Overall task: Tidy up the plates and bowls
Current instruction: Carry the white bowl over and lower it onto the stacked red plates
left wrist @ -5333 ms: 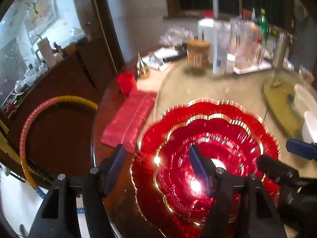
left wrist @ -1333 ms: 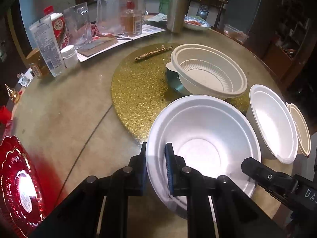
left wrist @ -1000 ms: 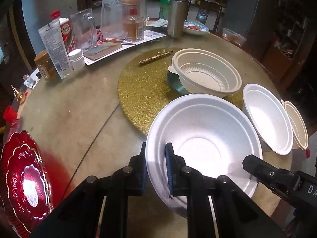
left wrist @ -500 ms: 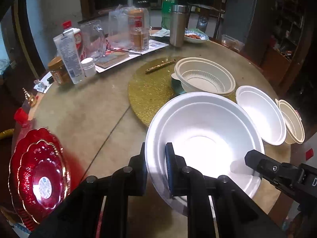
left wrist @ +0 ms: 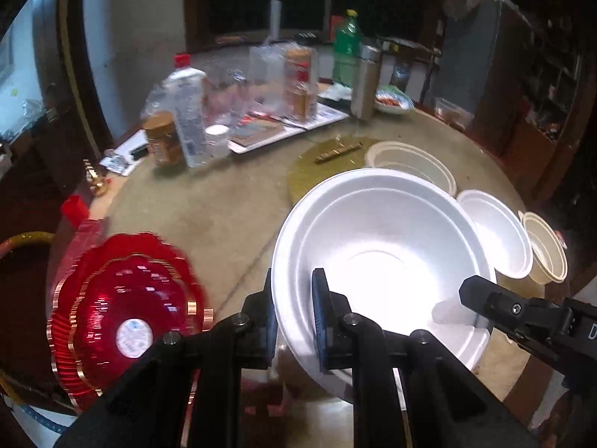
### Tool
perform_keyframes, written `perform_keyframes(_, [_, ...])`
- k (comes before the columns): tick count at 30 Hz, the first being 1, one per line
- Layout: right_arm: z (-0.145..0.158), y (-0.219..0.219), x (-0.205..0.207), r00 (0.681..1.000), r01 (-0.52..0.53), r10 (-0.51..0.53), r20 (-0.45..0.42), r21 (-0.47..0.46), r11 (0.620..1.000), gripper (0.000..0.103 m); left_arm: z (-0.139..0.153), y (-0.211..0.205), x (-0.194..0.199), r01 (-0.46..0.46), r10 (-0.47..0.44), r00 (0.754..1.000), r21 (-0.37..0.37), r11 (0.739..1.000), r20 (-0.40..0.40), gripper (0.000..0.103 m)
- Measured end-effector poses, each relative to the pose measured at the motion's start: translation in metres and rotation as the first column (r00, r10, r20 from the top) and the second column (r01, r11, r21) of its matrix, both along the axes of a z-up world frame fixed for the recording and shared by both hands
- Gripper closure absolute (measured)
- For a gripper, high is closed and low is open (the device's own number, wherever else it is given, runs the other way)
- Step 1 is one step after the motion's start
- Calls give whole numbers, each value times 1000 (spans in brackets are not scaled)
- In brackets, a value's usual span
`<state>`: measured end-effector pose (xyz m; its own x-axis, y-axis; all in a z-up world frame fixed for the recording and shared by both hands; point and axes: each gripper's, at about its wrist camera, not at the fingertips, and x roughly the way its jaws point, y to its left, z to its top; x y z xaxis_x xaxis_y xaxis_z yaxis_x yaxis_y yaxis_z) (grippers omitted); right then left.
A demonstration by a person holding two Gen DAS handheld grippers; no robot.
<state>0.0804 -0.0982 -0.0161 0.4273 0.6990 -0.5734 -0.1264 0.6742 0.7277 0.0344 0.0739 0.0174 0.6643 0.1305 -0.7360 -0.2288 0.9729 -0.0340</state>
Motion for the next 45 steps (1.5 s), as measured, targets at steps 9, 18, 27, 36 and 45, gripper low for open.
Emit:
perform_keyframes(9, [26, 76, -10, 984, -162, 162, 71, -9, 987, 93, 19, 68, -39, -145, 146, 987, -20, 989, 66, 88])
perform_keyframes(18, [19, 147, -20, 954, -292, 294, 59, -37, 956, 93, 7, 121, -72, -275, 279, 958, -65, 959, 60, 88])
perform_keyframes(27, [-10, 191, -20, 931, -364, 366, 4, -93, 927, 93, -28, 149, -76, -336, 334, 942, -67, 940, -28, 88])
perform_keyframes(36, [-38, 210, -8, 923, -385, 381, -54, -121, 915, 93, -50, 160, -75, -352, 347, 934, -60, 934, -82, 88])
perform_keyframes(45, [-45, 221, -6, 916, -402, 397, -64, -158, 902, 93, -58, 166, -71, -367, 360, 926, -47, 929, -116, 87])
